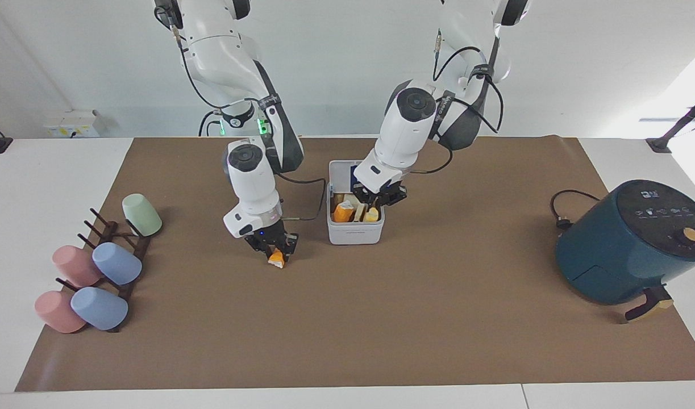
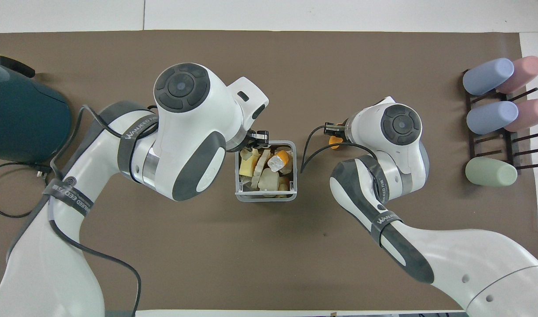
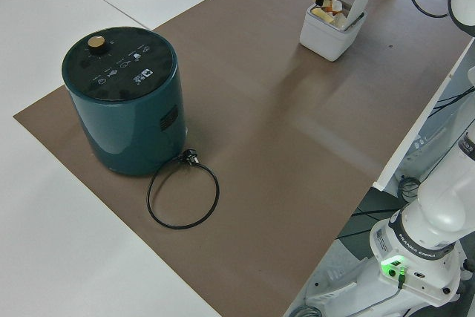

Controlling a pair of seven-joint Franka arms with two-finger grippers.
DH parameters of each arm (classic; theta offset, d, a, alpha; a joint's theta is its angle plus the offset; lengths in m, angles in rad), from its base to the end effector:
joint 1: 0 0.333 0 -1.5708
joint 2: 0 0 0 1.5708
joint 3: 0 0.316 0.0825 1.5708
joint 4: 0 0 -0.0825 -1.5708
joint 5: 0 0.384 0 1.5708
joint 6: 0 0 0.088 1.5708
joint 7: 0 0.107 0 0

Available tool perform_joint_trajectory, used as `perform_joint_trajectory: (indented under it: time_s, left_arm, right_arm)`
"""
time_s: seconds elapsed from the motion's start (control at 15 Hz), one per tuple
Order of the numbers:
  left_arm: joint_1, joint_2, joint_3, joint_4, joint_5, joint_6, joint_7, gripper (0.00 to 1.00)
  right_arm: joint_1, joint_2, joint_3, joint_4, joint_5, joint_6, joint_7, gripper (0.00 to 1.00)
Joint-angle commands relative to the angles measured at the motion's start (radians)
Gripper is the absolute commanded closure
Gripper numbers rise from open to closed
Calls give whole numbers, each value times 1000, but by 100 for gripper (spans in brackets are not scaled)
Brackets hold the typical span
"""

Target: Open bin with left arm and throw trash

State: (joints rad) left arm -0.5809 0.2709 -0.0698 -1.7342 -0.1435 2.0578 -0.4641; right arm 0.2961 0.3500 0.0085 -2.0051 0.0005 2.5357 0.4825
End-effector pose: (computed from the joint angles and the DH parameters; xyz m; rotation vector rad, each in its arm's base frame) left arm 0.5073 -0.3915 0.4275 2.9830 -0.1787 -0.0494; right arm 0.5932 0.1863 0.2993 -3.0467 0.2735 -0.2539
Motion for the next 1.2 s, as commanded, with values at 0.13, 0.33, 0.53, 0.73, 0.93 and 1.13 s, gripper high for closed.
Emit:
perform_joint_trajectory:
  time_s: [0.13,0.33,0.53,0.73,0.93,1.13]
  left_arm:
    - [-46,-64,16,-131,-18,90,-24,83]
    - [-65,-64,16,-168,-18,139,-45,82]
    - [-65,-64,16,-174,-18,136,-45,59]
    - [-60,-67,18,-162,-18,113,-45,4]
    - [-51,-73,19,-119,-18,53,-44,0]
    - [-48,-90,25,-105,-18,24,-44,0]
  right_arm:
    - [2,-20,5,-11,-22,14,21,100]
    - [-15,-61,5,-11,-22,-2,13,100]
    - [-23,-117,7,11,-22,-92,11,100]
    - [-23,-160,8,51,-17,-198,11,100]
    - [-25,-187,8,101,-7,-287,10,100]
    - [-9,-200,10,170,-7,-394,10,100]
